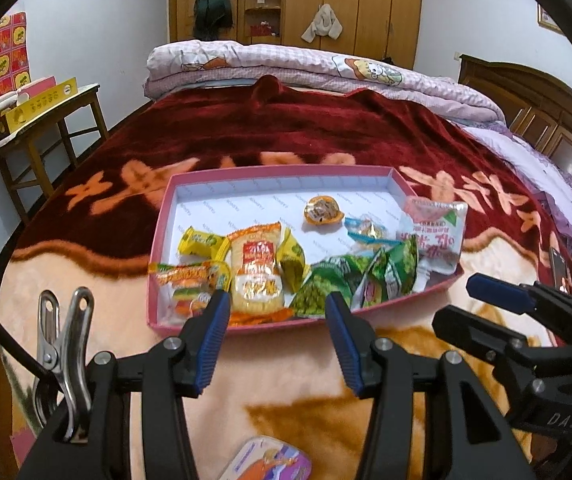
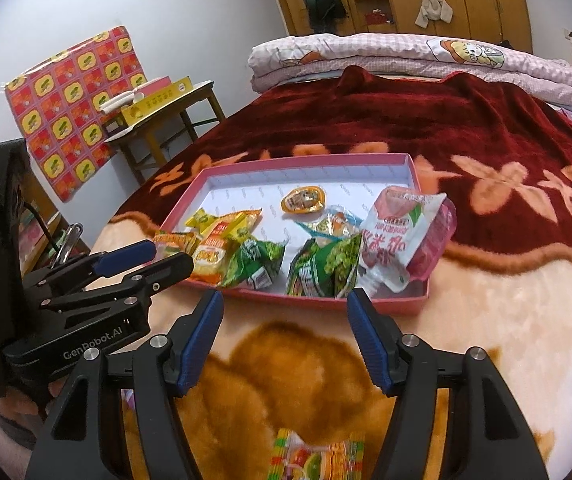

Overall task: Organize snacks
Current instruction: 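Move the left tool to the purple tin while the right tool moves to the gummy pack, then grasp the purple cartoon tin with the left tool while the right tool grasps the rainbow gummy pack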

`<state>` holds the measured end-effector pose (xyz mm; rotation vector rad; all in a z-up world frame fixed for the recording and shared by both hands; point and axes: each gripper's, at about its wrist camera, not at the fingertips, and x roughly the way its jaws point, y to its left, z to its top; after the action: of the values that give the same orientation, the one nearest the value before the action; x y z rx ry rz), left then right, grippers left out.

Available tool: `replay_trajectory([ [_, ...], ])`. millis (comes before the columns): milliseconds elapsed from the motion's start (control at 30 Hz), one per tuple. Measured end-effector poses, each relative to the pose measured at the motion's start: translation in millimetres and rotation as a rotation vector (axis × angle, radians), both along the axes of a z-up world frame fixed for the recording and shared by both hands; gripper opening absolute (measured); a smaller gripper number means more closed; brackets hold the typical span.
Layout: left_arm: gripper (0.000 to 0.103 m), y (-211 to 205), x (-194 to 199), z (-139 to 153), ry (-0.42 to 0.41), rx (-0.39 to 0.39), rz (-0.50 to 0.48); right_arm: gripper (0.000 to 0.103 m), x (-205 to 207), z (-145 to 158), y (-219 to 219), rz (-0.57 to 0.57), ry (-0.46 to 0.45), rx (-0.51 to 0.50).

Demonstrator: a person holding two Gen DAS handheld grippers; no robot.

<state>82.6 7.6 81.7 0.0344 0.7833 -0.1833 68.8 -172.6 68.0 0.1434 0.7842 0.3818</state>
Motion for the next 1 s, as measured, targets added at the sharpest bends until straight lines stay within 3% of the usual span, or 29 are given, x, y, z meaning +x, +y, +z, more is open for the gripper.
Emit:
replay_trajectory([
  [1000, 0.052, 20.2, -65.0, -13.8, 0.082, -0.001, 0.001, 0.066, -58.3, -13.1, -11.1, 0.011, 0.066, -0.075],
])
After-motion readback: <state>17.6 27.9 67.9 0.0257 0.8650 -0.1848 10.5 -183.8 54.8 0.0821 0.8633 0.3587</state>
